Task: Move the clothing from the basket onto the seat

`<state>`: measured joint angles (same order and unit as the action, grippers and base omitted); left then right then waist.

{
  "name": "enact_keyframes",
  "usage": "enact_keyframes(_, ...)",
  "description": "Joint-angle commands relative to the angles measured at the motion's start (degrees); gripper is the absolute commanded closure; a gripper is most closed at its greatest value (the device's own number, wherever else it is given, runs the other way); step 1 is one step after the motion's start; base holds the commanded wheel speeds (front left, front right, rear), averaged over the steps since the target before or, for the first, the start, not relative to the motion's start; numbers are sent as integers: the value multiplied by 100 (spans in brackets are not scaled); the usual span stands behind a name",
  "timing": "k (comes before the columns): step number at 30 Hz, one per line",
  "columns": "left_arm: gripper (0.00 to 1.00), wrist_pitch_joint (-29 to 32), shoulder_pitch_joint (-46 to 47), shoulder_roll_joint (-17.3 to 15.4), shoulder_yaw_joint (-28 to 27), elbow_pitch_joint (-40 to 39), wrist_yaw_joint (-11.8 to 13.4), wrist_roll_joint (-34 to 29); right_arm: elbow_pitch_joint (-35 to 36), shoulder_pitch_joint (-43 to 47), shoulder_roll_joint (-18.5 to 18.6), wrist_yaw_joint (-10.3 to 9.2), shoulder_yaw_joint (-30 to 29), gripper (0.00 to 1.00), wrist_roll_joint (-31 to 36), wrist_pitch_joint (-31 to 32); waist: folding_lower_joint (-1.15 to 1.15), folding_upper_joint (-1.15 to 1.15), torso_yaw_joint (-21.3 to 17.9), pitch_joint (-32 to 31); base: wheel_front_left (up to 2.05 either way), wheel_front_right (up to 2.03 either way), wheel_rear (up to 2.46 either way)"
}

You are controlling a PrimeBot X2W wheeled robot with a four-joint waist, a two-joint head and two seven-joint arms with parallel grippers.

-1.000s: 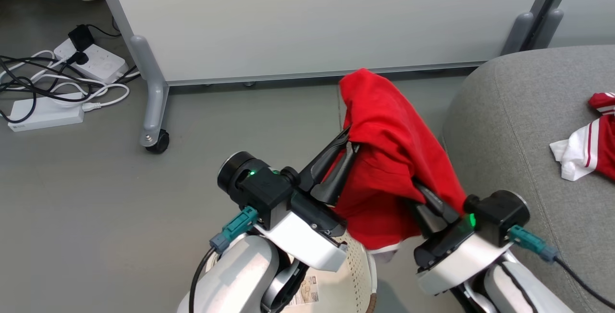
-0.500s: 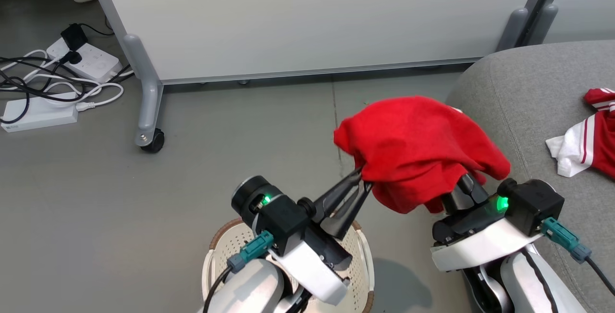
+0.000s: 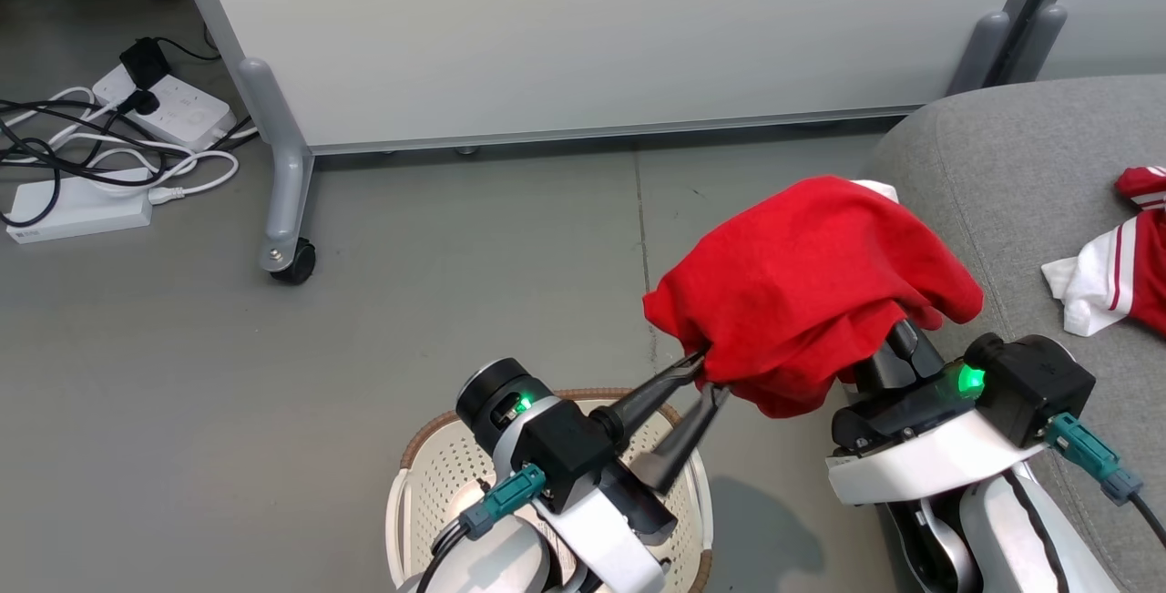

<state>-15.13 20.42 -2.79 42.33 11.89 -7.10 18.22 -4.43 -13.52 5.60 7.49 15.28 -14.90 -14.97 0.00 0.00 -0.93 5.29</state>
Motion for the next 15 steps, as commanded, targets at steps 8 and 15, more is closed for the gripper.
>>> enact_keyframes(8,0,-2,-70,-21,44,218,-31,-141,52,76,69,1,-24,100,155,-15,0,0,-13,-35,0,0,0)
enact_keyframes(15,0,-2,-261,-21,13,414,-38,-273,41,156,173,1,-173,100,278,-15,0,0,-28,-85,0,0,0)
